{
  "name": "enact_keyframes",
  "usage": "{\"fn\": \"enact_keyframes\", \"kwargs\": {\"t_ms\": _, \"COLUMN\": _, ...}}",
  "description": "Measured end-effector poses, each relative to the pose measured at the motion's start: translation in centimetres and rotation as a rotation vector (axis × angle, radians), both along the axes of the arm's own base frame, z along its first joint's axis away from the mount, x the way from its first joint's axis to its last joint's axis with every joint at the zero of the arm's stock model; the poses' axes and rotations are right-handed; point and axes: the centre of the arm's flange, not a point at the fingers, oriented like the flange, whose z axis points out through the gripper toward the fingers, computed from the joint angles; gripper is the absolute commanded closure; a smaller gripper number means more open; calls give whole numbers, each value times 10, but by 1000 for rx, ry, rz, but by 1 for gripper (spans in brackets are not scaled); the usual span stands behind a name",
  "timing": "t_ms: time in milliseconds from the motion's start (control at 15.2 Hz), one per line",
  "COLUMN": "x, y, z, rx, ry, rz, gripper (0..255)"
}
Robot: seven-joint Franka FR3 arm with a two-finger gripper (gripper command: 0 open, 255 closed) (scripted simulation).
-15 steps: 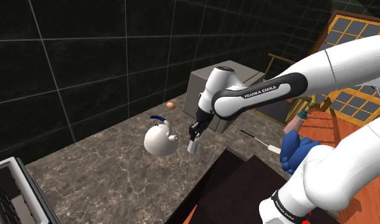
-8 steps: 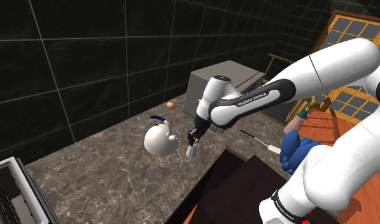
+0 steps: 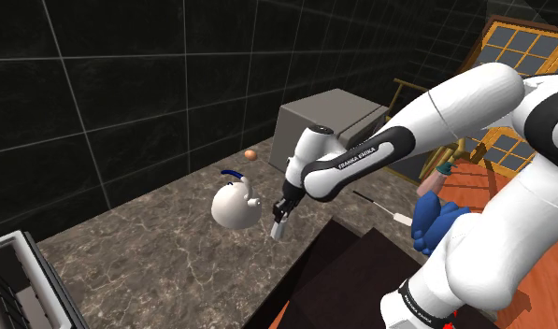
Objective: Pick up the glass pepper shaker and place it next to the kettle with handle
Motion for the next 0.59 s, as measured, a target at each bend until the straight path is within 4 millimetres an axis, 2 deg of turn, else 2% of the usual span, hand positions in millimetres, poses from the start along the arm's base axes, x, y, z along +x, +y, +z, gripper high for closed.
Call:
{"fn": "enact_keyframes", "kwargs": {"t_ms": 264, "x": 0, "y": 0, "z": -19, "rx": 0, "ry": 0, "rz": 0, "gripper": 255}}
{"fn": "enact_keyframes", "kwargs": {"t_ms": 594, "x": 0, "y": 0, "z": -24, "rx": 0, "ry": -1, "rz": 0, "gripper": 255}}
